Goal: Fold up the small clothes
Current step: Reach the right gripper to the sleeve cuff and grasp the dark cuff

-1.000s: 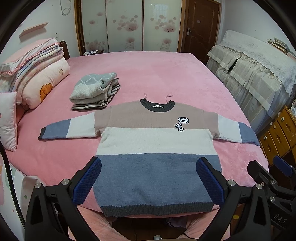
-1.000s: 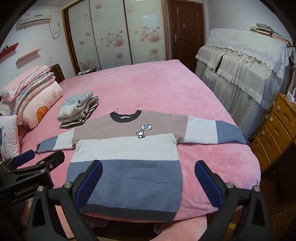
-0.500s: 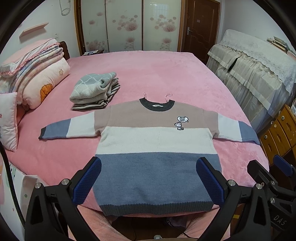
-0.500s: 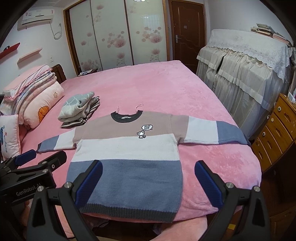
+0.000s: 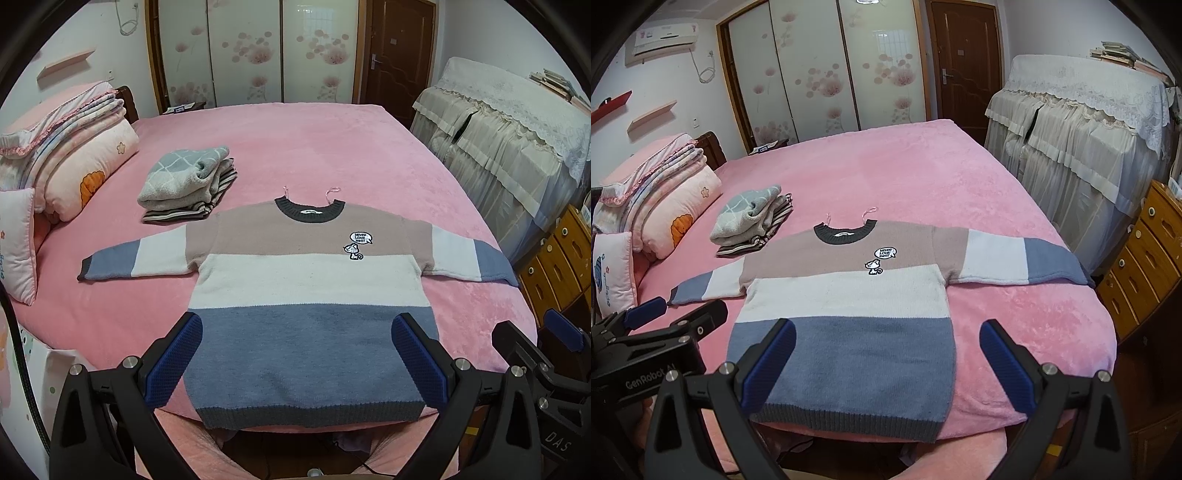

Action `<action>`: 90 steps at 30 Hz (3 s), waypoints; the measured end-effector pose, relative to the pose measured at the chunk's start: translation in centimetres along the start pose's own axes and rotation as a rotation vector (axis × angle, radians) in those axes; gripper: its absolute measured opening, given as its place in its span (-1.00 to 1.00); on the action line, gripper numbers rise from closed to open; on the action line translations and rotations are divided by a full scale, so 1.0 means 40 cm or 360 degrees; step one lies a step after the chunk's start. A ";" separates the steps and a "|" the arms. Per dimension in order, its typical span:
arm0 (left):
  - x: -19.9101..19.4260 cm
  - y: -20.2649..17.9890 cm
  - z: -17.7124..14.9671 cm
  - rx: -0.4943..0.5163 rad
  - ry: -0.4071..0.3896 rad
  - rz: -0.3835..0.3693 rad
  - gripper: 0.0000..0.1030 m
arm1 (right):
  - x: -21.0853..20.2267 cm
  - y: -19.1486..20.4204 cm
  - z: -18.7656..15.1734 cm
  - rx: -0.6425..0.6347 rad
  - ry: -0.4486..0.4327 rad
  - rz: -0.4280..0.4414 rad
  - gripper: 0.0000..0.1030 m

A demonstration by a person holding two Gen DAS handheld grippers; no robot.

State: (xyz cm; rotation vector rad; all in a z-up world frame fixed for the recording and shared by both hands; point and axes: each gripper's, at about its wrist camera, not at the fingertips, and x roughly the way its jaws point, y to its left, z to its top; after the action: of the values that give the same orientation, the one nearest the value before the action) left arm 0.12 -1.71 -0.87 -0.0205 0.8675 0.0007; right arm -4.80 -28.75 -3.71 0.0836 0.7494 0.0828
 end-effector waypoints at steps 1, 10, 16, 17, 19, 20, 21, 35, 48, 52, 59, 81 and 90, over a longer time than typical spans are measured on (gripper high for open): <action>-0.001 -0.002 0.002 0.0000 -0.0004 0.0003 0.98 | -0.002 0.000 0.001 -0.0006 -0.0007 -0.0002 0.95; -0.009 0.003 0.046 -0.0042 -0.0051 0.0054 0.98 | -0.021 -0.014 0.026 -0.0070 -0.0099 -0.0022 0.95; -0.005 0.002 0.078 -0.0076 -0.0048 0.0016 0.98 | -0.036 -0.017 0.057 -0.0107 -0.0159 -0.0028 0.95; -0.006 -0.002 0.082 -0.0078 -0.0054 -0.0014 0.98 | -0.038 -0.020 0.062 -0.0110 -0.0167 -0.0029 0.95; -0.010 -0.014 0.096 -0.0052 -0.0089 -0.0064 0.98 | -0.043 -0.033 0.080 -0.0101 -0.0193 -0.0039 0.95; -0.017 -0.027 0.106 -0.0018 -0.0124 -0.0092 0.98 | -0.044 -0.043 0.089 -0.0090 -0.0206 -0.0054 0.95; -0.023 -0.043 0.118 0.0021 -0.0153 -0.0104 0.98 | -0.045 -0.058 0.098 -0.0073 -0.0217 -0.0071 0.95; 0.113 -0.328 0.291 0.0195 -0.0252 -0.0470 0.99 | 0.065 -0.469 0.182 0.0266 -0.0209 -0.0533 0.95; 0.597 -0.647 0.216 0.0228 0.0001 -0.0429 0.99 | 0.293 -0.836 0.094 0.0617 -0.0040 -0.0594 0.70; 0.698 -0.702 0.160 0.0242 0.0082 -0.0376 0.98 | 0.378 -0.924 0.045 0.0772 0.0039 -0.0517 0.58; 0.820 -0.795 0.090 0.0334 0.0158 -0.0289 0.98 | 0.499 -1.030 -0.023 0.1010 0.0151 -0.0400 0.54; 0.877 -0.869 0.080 0.0374 0.0218 -0.0289 0.98 | 0.625 -1.114 -0.015 0.1218 0.0125 -0.0423 -0.78; 0.751 -0.824 0.146 0.0449 0.0123 -0.0276 0.98 | 0.493 -0.947 0.125 0.0846 -0.0130 -0.0289 -0.80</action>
State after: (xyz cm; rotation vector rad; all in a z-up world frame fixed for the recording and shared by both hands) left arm 24.30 -34.79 -19.44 0.1696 0.9345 -0.2865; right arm 14.72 -64.55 -17.39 0.5211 0.6788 -0.2937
